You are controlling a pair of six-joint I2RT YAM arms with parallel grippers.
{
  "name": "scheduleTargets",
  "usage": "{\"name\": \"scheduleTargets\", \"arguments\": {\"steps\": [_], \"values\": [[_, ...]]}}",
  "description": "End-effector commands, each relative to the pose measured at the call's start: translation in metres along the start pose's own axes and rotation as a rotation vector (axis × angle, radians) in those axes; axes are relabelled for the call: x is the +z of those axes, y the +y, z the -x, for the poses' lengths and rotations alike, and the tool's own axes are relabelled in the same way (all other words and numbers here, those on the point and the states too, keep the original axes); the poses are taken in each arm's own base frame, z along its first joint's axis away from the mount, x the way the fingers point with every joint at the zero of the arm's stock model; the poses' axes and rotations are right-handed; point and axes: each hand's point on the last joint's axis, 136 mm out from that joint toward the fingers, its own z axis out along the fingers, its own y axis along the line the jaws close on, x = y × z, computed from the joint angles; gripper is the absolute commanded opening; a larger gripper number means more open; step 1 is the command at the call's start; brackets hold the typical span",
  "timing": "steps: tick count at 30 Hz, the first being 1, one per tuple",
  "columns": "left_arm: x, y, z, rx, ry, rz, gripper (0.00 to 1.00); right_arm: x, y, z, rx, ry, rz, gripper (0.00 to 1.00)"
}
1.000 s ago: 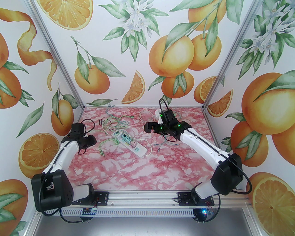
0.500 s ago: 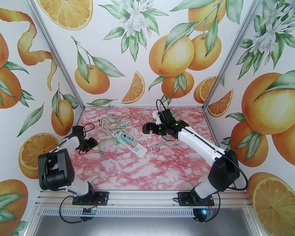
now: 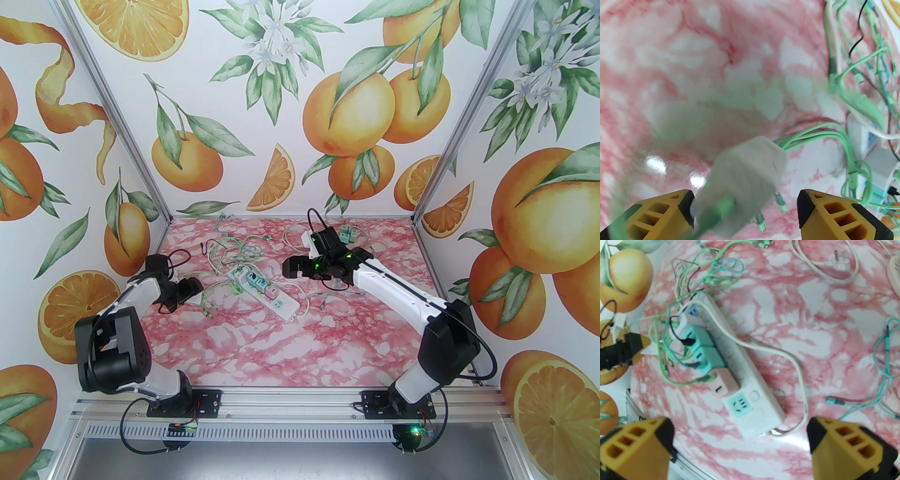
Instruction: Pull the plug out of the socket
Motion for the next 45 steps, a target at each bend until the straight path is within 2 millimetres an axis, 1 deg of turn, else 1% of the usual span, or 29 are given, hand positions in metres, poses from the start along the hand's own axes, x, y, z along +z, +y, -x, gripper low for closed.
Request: {"name": "scheduleTargets", "arguments": {"steps": [1,3,6,10,13,18,19,20,23,24,25,28,31,33,35,37,39,41,43,45], "values": [[-0.037,-0.01,0.022,0.021,-0.109,0.022,0.88,0.001,0.008,0.009,0.003,-0.023,0.007,1.0],[-0.049,-0.016,0.022,0.038,-0.134,0.025,0.89,0.004,0.009,0.008,0.002,-0.016,0.007,1.0],[-0.062,-0.031,0.017,0.078,-0.16,0.001,0.88,0.007,0.01,0.007,0.003,-0.007,0.004,1.0],[-0.074,-0.054,0.006,0.13,-0.195,-0.045,0.86,0.011,0.01,0.007,0.006,-0.003,-0.005,1.0],[-0.083,-0.079,-0.006,0.18,-0.233,-0.107,0.83,0.014,0.007,0.006,0.013,0.0,-0.016,1.0],[-0.093,-0.101,-0.02,0.237,-0.278,-0.131,0.82,0.016,0.004,0.004,0.017,0.006,-0.02,1.0],[-0.102,-0.131,-0.04,0.297,-0.308,-0.196,0.8,0.023,-0.005,-0.004,0.026,0.014,-0.043,1.0],[-0.103,-0.139,-0.047,0.318,-0.31,-0.215,0.79,0.026,-0.011,-0.009,0.032,0.022,-0.059,1.0],[-0.107,-0.168,-0.071,0.403,-0.31,-0.263,0.78,0.031,-0.021,-0.016,0.058,0.027,-0.086,1.0],[-0.106,-0.176,-0.076,0.435,-0.328,-0.266,0.77,0.031,-0.026,-0.017,0.065,0.022,-0.106,1.0],[-0.106,-0.186,-0.086,0.473,-0.328,-0.28,0.76,0.031,-0.033,-0.019,0.076,0.012,-0.133,1.0],[-0.099,-0.206,-0.107,0.555,-0.319,-0.295,0.76,0.032,-0.039,-0.023,0.08,0.008,-0.148,1.0],[-0.089,-0.218,-0.124,0.615,-0.292,-0.282,0.74,0.037,-0.04,-0.032,0.09,0.035,-0.133,1.0],[-0.084,-0.223,-0.131,0.644,-0.285,-0.267,0.74,0.04,-0.041,-0.037,0.091,0.046,-0.12,1.0],[-0.078,-0.226,-0.136,0.646,-0.27,-0.259,0.74,0.043,-0.037,-0.039,0.075,0.045,-0.087,1.0],[-0.073,-0.225,-0.137,0.617,-0.261,-0.246,0.74,0.043,-0.033,-0.04,0.047,0.031,-0.06,0.98],[-0.071,-0.223,-0.136,0.589,-0.263,-0.238,0.74,0.043,-0.026,-0.04,0.009,0.016,-0.022,0.91],[-0.071,-0.22,-0.134,0.556,-0.27,-0.233,0.73,0.044,-0.018,-0.04,-0.042,-0.003,0.002,0.87],[-0.071,-0.217,-0.132,0.527,-0.27,-0.231,0.72,0.045,-0.006,-0.038,-0.116,-0.022,0.032,0.85],[-0.07,-0.21,-0.129,0.492,-0.261,-0.221,0.72,0.049,0.006,-0.039,-0.181,-0.02,0.05,0.81]]}}
